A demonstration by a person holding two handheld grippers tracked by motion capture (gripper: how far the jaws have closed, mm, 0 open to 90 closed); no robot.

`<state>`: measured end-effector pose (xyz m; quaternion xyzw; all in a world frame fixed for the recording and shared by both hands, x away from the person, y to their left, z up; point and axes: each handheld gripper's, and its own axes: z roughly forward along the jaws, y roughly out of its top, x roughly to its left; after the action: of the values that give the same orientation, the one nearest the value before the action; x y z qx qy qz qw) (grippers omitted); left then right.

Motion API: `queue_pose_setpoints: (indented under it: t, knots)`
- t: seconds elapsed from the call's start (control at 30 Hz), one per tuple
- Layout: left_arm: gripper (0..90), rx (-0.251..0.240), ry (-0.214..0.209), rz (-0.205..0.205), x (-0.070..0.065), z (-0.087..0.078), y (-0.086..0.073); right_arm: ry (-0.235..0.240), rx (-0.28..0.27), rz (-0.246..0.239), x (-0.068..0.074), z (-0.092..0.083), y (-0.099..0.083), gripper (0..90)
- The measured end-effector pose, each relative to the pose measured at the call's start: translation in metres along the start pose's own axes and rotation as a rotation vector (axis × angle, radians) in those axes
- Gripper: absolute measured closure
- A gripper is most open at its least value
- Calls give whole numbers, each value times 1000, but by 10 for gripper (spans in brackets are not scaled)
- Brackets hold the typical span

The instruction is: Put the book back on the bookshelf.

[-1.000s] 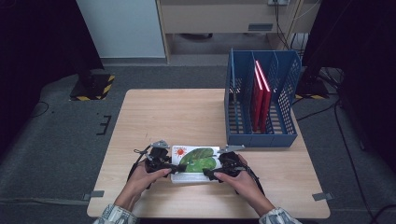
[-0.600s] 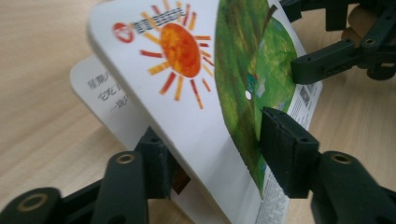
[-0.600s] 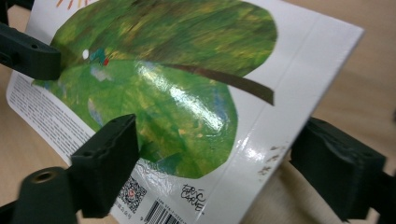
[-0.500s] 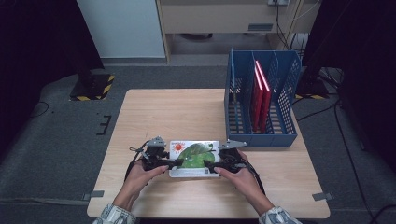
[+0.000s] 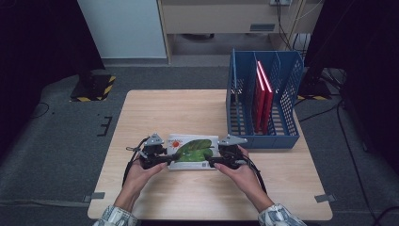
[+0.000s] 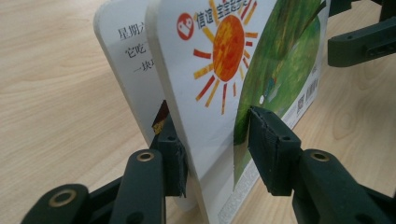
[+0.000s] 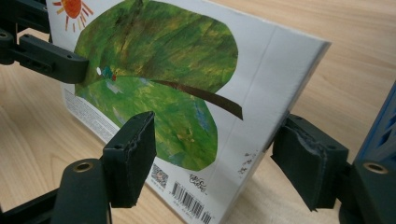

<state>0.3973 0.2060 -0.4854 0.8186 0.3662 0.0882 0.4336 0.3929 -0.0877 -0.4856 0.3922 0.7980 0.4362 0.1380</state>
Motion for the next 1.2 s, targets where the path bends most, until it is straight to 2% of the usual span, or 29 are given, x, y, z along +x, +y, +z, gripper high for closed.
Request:
queue_pose_setpoints:
  t: [0.23, 0.47, 0.77, 0.83, 1.07, 1.2]
  knots:
    - [576, -17, 57, 18, 6, 3, 3, -22, -11, -14, -1, 3, 10, 327]
    - [556, -21, 78, 10, 5, 1, -2, -6, -18, -37, 2, 0, 10, 339]
    - [479, -11, 123, -5, 6, -4, -9, 47, -10, -74, 14, -10, 5, 355]
    - [461, -25, 127, -28, 8, -7, -11, 67, -11, -89, 19, -13, 4, 356]
    - [412, -61, 153, -55, 12, -12, -12, 100, 9, -96, 26, -16, 4, 388]
    - [383, -64, 162, -64, 14, -13, -13, 116, 13, -111, 32, -17, 5, 390]
